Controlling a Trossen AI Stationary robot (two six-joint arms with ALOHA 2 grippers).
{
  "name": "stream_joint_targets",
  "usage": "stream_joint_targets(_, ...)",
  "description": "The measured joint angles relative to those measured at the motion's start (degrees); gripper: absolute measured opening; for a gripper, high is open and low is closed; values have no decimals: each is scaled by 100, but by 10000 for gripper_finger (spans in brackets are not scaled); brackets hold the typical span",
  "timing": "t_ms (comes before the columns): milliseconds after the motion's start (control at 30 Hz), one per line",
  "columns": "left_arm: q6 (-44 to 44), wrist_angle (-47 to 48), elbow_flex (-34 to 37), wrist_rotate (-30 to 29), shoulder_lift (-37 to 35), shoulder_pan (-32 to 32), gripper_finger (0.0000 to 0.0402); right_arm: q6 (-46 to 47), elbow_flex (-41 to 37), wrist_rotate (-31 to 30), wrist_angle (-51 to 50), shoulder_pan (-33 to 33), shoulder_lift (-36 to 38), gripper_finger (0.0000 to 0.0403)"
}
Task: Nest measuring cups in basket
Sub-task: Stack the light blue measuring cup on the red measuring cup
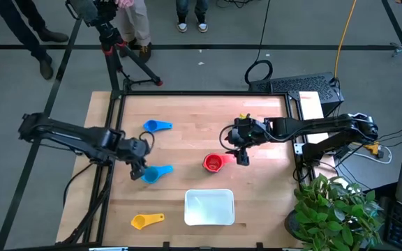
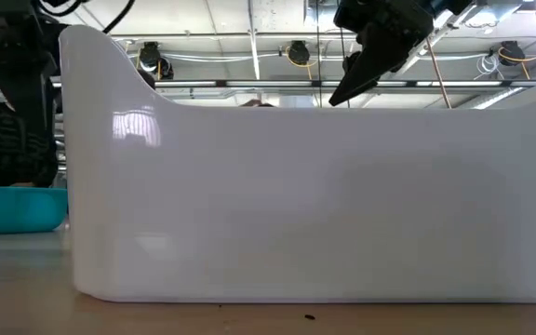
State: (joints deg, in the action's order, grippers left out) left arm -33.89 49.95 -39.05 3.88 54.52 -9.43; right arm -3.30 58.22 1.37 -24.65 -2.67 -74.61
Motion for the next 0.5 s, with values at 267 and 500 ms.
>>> stream_joint_targets(267,-188,-3,60,-283,826,-3,202,-38,0,-1,5,2,0,256)
stream_joint_targets(500,-199,-78,188,64,1330,-3,233,-47,0,12,2,2,0,256)
